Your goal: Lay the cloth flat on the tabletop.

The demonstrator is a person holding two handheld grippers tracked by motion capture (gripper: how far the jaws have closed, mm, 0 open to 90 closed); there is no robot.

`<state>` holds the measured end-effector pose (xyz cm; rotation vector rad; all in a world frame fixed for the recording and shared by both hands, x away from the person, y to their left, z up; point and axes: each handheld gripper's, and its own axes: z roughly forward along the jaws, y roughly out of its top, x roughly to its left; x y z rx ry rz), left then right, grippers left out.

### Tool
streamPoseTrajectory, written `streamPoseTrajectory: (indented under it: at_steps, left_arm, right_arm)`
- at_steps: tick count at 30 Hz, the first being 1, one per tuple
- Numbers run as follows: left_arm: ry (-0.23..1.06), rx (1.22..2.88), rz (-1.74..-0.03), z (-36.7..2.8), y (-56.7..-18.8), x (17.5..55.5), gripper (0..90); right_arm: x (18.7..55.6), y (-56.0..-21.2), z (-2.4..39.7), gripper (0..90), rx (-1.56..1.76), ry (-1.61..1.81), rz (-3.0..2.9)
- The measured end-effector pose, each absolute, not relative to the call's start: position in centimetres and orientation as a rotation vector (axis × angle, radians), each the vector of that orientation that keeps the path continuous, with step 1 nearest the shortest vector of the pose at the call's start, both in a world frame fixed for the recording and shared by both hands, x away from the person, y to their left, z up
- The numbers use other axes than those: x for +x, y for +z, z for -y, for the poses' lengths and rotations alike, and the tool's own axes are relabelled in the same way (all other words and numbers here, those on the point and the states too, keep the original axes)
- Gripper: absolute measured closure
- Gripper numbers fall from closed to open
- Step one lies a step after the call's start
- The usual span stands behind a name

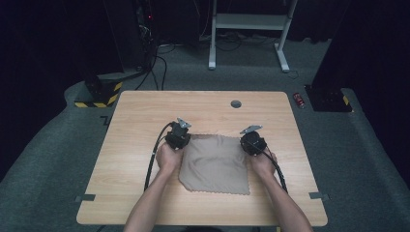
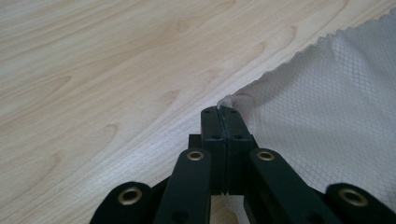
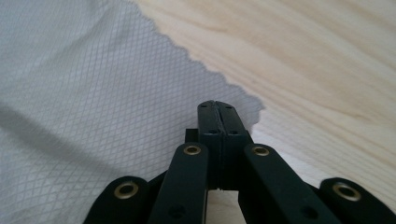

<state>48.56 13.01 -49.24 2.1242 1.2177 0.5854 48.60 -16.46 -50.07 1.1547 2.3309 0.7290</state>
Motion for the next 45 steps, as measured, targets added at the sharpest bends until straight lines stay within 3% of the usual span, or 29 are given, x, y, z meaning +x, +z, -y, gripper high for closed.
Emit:
streamPoseTrajectory:
  at_steps: [7,12,16,31,39,45]
  left_arm:
    - [0.553,2.123,-1.303,-13.6,-50.5,49.6,86.6]
    - [0.587,2.137,-1.325,-13.7,-50.3,49.0,63.7]
    - [0.57,2.113,-1.281,-14.2,-49.3,47.1,57.6]
    - [0.438,2.142,-1.101,-16.4,-50.0,35.3,54.1]
    - [0.443,2.17,-1.069,-15.4,-51.2,33.5,58.9]
    - [0.414,2.182,-1.017,-14.4,-51.2,34.9,87.3]
  right_arm:
    - [49.4,-50.4,17.5,89.9,1.196,0.709,-2.302]
    - [48.9,-49.9,18.1,83.3,1.223,0.791,-2.292]
    - [47.2,-48.6,17.6,79.0,1.142,0.874,-2.323]
    - [40.9,-51.7,18.7,65.5,1.102,0.961,-2.378]
    - [40.1,-52.3,18.7,65.7,1.078,0.995,-2.314]
    - [40.4,-52.3,19.0,65.7,1.106,1.019,-2.328]
